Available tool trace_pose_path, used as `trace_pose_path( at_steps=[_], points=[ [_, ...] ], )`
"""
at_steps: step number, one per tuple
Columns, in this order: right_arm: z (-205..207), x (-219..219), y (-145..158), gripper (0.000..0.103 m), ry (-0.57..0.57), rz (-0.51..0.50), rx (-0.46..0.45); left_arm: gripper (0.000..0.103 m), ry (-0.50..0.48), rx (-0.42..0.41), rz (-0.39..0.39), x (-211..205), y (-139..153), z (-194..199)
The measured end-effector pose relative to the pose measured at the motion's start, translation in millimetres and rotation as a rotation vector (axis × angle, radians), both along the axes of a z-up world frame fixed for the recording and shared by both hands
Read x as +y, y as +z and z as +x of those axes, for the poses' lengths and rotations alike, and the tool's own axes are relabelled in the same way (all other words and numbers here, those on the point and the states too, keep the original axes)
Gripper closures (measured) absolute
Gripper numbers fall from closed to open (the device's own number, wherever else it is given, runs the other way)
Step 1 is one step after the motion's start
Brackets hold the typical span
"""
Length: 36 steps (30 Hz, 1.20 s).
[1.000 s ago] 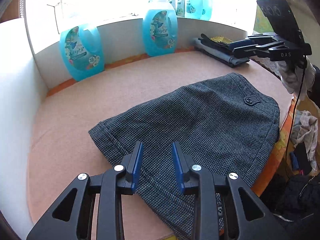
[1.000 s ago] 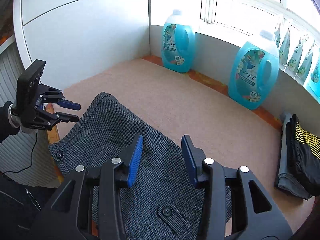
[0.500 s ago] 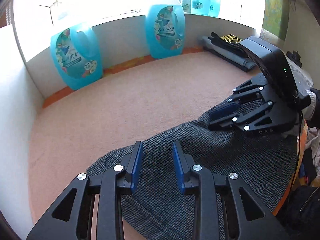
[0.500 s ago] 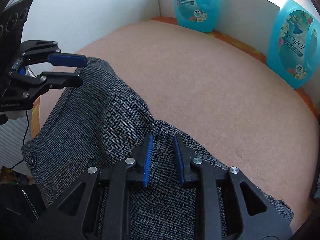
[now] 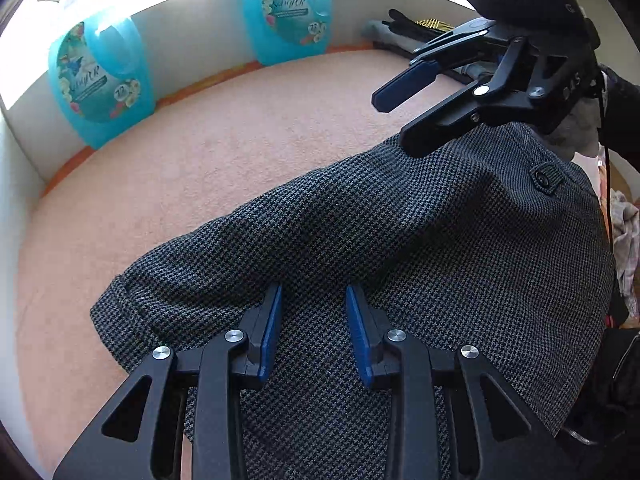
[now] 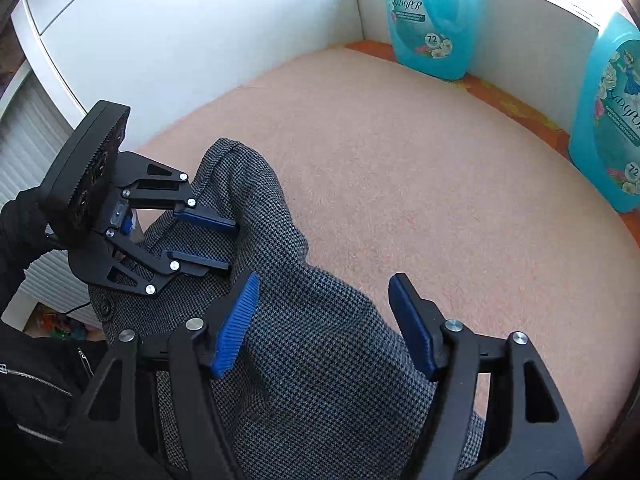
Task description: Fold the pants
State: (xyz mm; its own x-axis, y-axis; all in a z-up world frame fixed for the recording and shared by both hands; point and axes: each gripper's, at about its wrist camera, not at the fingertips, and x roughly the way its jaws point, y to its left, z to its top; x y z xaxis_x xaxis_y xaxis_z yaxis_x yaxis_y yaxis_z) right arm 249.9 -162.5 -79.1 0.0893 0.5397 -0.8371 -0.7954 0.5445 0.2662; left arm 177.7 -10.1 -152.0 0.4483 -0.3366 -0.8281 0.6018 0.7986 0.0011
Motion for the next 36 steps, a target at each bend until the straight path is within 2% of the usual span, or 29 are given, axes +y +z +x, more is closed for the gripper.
trace_pose_path(
  at_steps=[2,4,5,7,8,9,13,15,20,23,26,28,29,30,31,33,34,36],
  points=[
    [3.6,10.1,-14.0,0.033,0.025,-0.005,0.030,0.073,0.008,0.005,0.003,3.2,3.4,-0.3],
    [-1.5,16.4,-20.2,0.064,0.054,0.022,0.066,0.073,0.019,-0.004,-0.003,10.6,12.9,-1.5],
    [-8.3,18.3,-18.3,0.082,0.061,0.024,0.043,0.073,0.030,-0.014,-0.014,16.1,20.4,-2.3],
    [-26.1,20.0,-9.1,0.088,0.059,0.012,-0.060,0.073,0.056,-0.037,-0.059,27.3,39.1,-6.1],
    [-35.5,18.5,-3.5,0.095,0.048,0.016,-0.095,0.073,0.073,-0.058,-0.075,32.3,49.7,-7.1],
    [-43.8,17.2,3.2,0.095,0.031,0.029,-0.125,0.073,0.081,-0.081,-0.089,36.0,60.2,-8.1],
    [-87.2,17.9,20.2,0.095,0.053,0.053,-0.211,0.073,0.073,-0.128,-0.152,36.0,89.4,-7.5],
    [-105.7,22.3,17.8,0.096,0.066,0.044,-0.238,0.073,0.064,-0.132,-0.138,28.4,90.0,-3.9],
    [-131.4,30.9,4.1,0.095,0.124,-0.018,-0.258,0.073,0.015,-0.052,-0.107,3.2,62.7,9.3],
    [-130.0,25.8,6.5,0.091,0.143,-0.014,-0.166,0.073,-0.001,0.023,-0.085,1.1,38.1,1.6],
    [-119.5,11.1,23.2,0.089,0.136,0.033,-0.140,0.073,-0.008,0.061,-0.071,1.4,21.1,-6.9],
    [-102.4,0.1,34.2,0.073,0.092,0.058,-0.125,0.073,-0.006,0.055,-0.084,2.8,20.3,-9.4],
    [-92.0,-4.0,37.6,0.050,0.067,0.066,-0.113,0.073,-0.006,0.051,-0.086,3.3,21.0,-10.2],
    [-82.0,-6.8,39.7,0.042,0.036,0.070,-0.120,0.073,-0.006,0.048,-0.087,3.3,21.0,-10.9],
    [-71.6,-5.2,39.3,0.042,0.013,0.067,-0.113,0.073,-0.006,0.044,-0.087,3.1,20.9,-12.1],
    [-47.7,3.3,29.1,0.042,0.009,0.085,-0.028,0.073,-0.013,0.028,-0.075,0.4,21.3,-14.4],
    [-39.4,10.2,21.2,0.042,0.024,0.094,0.020,0.073,-0.014,0.017,-0.070,-0.4,22.2,-16.3],
    [-36.5,25.3,6.6,0.042,0.068,0.078,0.056,0.073,-0.014,0.005,-0.064,-0.1,24.2,-22.6]
  ],
)
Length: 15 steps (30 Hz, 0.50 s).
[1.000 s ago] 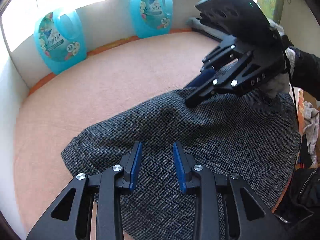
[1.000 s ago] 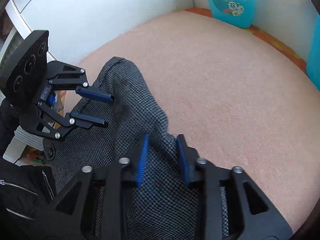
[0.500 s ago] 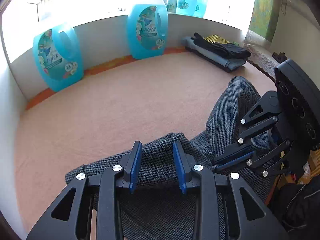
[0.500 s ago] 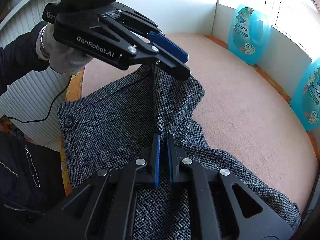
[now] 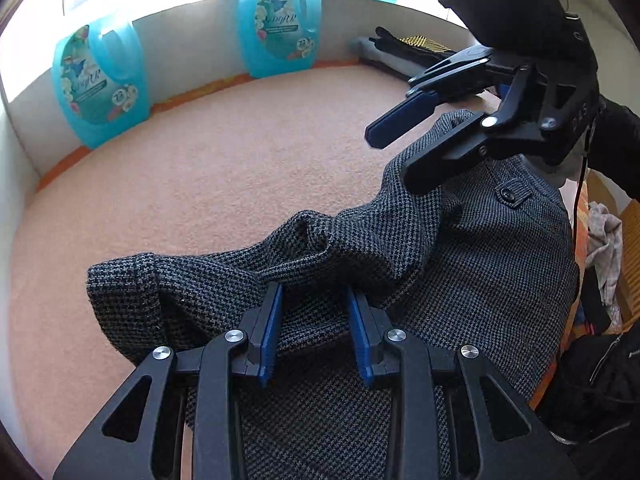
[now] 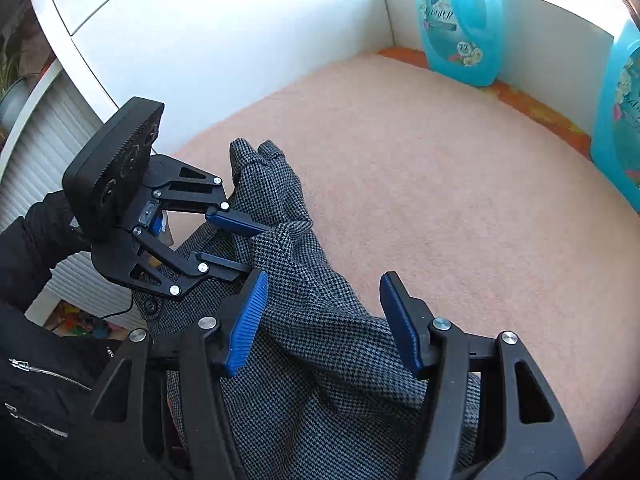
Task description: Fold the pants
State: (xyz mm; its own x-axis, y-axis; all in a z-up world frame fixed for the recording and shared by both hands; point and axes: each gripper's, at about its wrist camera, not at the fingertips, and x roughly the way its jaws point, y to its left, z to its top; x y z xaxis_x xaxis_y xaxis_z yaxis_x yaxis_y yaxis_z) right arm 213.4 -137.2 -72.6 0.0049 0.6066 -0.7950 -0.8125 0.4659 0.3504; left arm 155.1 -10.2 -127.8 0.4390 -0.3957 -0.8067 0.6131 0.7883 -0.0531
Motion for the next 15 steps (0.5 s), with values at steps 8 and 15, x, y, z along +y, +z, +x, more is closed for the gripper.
trace_pose_path(
  at_steps=[8,15],
  points=[
    [-18.7,38.0,-19.2,0.080,0.070,-0.036,-0.083,0.073,0.058,-0.087,0.035,25.9,26.4,-18.3],
    [-2.5,34.4,9.3,0.088,-0.027,-0.075,-0.310,0.073,0.169,-0.089,0.060,61.3,26.8,-19.0]
  ],
)
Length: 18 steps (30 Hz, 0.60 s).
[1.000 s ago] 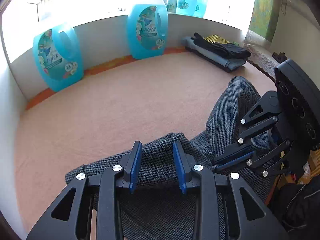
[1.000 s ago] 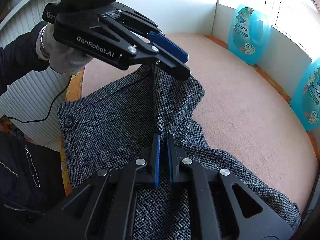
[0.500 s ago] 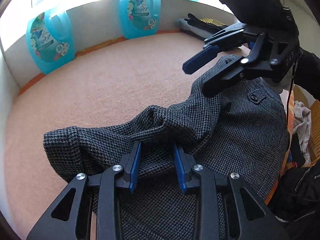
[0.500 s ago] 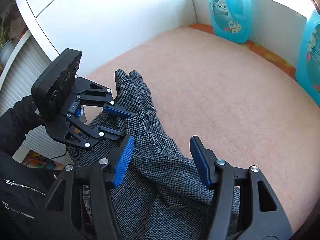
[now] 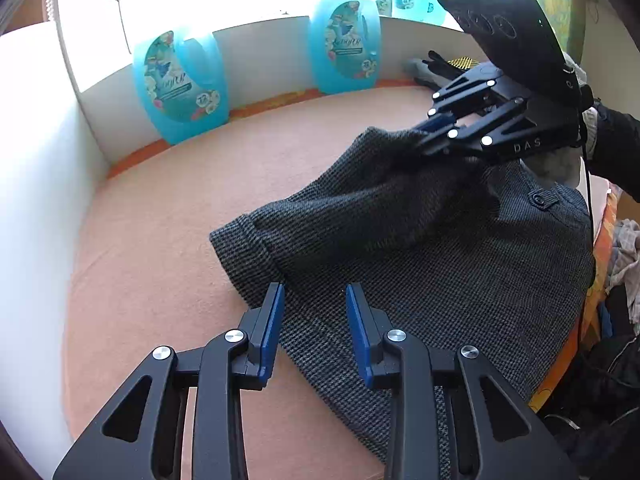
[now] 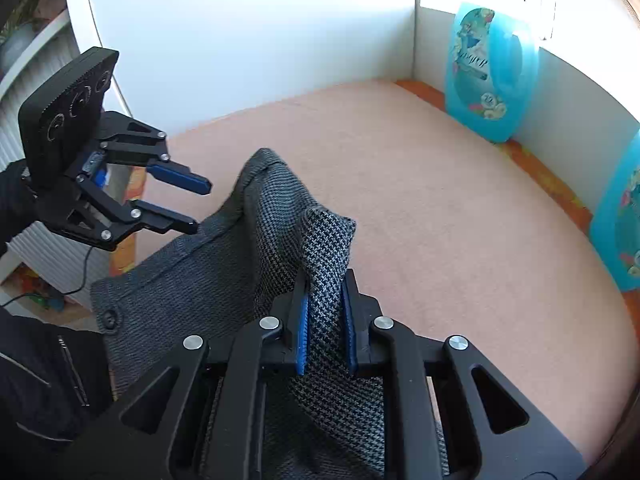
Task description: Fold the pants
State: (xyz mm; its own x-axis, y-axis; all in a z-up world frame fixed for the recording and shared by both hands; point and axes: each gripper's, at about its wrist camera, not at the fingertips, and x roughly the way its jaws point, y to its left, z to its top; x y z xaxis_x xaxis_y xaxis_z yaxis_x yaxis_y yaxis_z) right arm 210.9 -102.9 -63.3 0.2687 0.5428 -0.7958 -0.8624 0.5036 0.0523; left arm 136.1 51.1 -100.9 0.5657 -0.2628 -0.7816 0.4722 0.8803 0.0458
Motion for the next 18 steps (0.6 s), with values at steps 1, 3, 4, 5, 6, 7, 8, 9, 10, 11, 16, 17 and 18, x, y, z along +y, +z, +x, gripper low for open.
trace_pose_path(
  at_steps=[1,3,4,5,6,7,8,9,10,11,16,17,18],
  points=[
    [10.6,3.0,-4.3,0.088,-0.056,-0.025,-0.025,0.073,0.010,0.011,-0.004,0.1,-3.1,3.7],
    [30.7,4.6,-14.0,0.084,-0.145,-0.078,-0.032,0.073,0.025,0.028,-0.011,-0.7,-7.6,9.6],
    [38.9,3.7,-16.1,0.083,-0.180,-0.087,-0.020,0.073,0.027,0.030,-0.005,-1.8,-8.7,12.2],
    [44.8,-3.1,-13.5,0.082,-0.203,-0.067,-0.002,0.073,0.026,0.027,0.002,-4.7,-9.0,11.9],
    [47.8,-10.7,-10.3,0.082,-0.217,-0.036,0.019,0.073,0.019,0.022,0.004,-7.0,-8.0,12.6],
    [48.6,-18.4,-5.9,0.082,-0.226,-0.004,0.041,0.073,0.014,0.010,0.002,-9.2,-5.3,13.3],
    [46.2,-24.5,-0.9,0.082,-0.228,0.018,0.054,0.073,0.009,-0.001,-0.009,-10.6,-1.6,14.3],
    [42.0,-29.6,4.3,0.082,-0.234,0.027,0.046,0.073,0.003,-0.006,-0.024,-11.8,1.6,16.6],
    [37.0,-34.2,10.1,0.082,-0.243,0.040,0.037,0.073,-0.004,-0.009,-0.035,-13.1,3.9,19.9],
    [30.3,-41.0,17.0,0.082,-0.245,0.065,0.054,0.073,-0.007,-0.014,-0.035,-16.1,5.5,25.3],
    [-18.1,-80.5,34.2,0.082,-0.264,0.096,0.068,0.073,-0.012,0.011,-0.071,-23.9,2.5,46.4],
    [-28.5,-89.2,32.0,0.082,-0.287,0.071,0.060,0.073,-0.024,0.018,-0.087,-27.9,3.9,48.4],
    [-33.0,-97.8,27.2,0.082,-0.316,0.049,0.055,0.073,-0.041,0.012,-0.098,-34.1,6.6,48.4]
  ],
)
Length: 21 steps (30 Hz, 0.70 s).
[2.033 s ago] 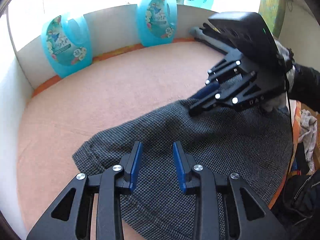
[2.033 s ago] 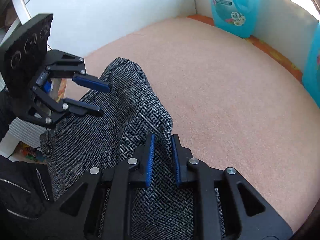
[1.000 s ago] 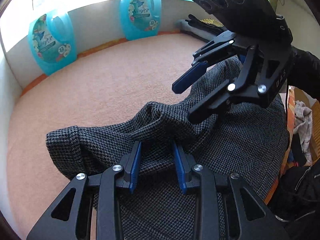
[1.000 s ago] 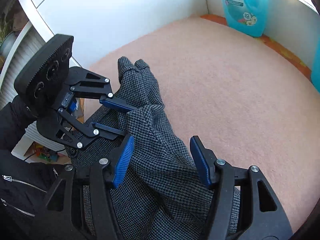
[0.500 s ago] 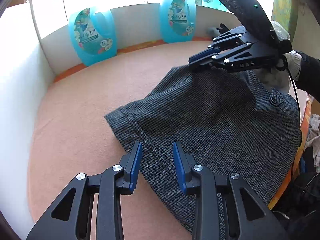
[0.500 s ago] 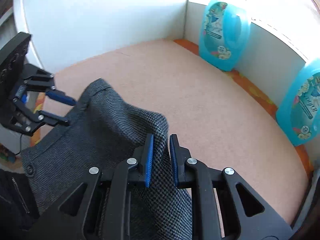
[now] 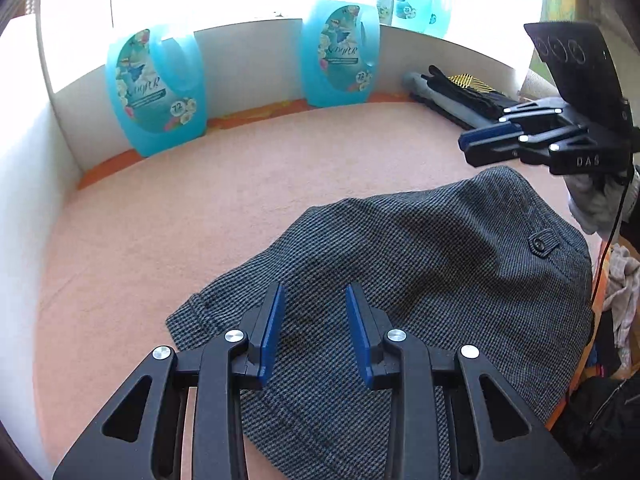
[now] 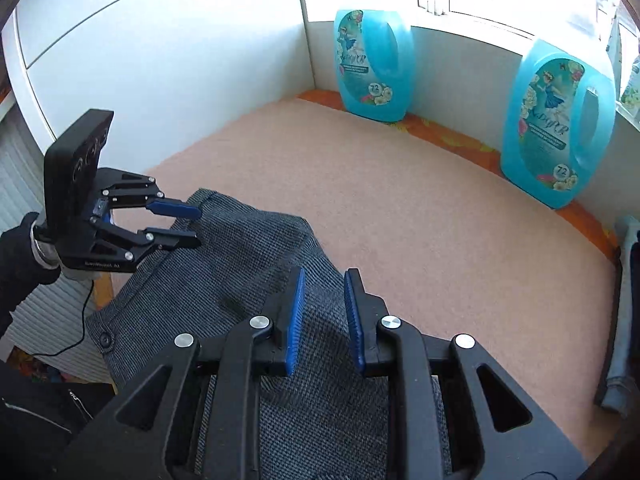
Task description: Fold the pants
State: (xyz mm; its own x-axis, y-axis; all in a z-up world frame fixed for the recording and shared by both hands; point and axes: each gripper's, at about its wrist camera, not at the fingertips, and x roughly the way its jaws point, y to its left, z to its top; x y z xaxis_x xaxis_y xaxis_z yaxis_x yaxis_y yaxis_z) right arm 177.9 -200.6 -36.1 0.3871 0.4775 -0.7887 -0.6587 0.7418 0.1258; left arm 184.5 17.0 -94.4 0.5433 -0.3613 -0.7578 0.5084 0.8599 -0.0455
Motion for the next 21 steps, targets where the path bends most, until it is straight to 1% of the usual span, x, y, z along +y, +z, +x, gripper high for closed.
trace_pose_path(
  at_steps=[1,3,5,7,8,10,12,13,14,15,16,17,18,21],
  points=[
    [-2.6,-10.3,-4.8,0.082,-0.029,-0.004,0.006,0.073,-0.024,-0.009,-0.009,-7.6,3.2,-0.2],
    [5.2,-29.5,-19.6,0.082,-0.094,0.007,0.064,0.073,-0.077,-0.018,-0.028,-24.6,8.0,0.9],
    [8.9,-45.2,-37.7,0.082,-0.144,-0.009,0.121,0.073,-0.121,-0.009,-0.038,-42.9,8.4,3.3],
    [9.3,-51.7,-55.9,0.082,-0.161,-0.056,0.129,0.073,-0.159,0.001,-0.040,-63.1,4.9,8.3],
    [10.6,-54.0,-60.9,0.082,-0.170,-0.048,0.138,0.073,-0.176,0.010,-0.042,-73.2,2.4,12.6],
    [10.7,-60.9,-59.4,0.082,-0.199,-0.010,0.157,0.073,-0.205,0.029,-0.062,-92.2,-1.3,18.8],
    [5.9,-68.8,-48.2,0.081,-0.200,0.034,0.138,0.073,-0.249,0.056,-0.078,-109.2,-5.9,23.8],
    [2.1,-75.9,-41.3,0.078,-0.216,0.049,0.123,0.073,-0.267,0.065,-0.058,-117.3,-10.9,26.0],
    [-1.8,-85.6,-34.3,0.066,-0.241,0.063,0.105,0.073,-0.280,0.085,-0.034,-123.5,-18.2,27.7],
    [-6.0,-98.0,-27.6,0.048,-0.277,0.080,0.084,0.073,-0.289,0.115,-0.012,-128.3,-26.9,30.7],
    [-10.5,-112.0,-22.0,0.042,-0.320,0.099,0.063,0.073,-0.294,0.142,0.011,-132.3,-36.6,33.6],
    [-13.8,-126.5,-19.1,0.037,-0.363,0.111,0.055,0.072,-0.296,0.154,0.031,-134.2,-45.8,35.5],
    [-16.5,-141.4,-18.4,0.037,-0.405,0.127,0.062,0.069,-0.295,0.127,0.024,-133.1,-48.2,34.9],
    [-30.3,-182.2,-22.0,0.037,-0.518,0.207,0.127,0.069,-0.286,0.115,0.016,-131.1,-45.5,34.3]
  ],
)
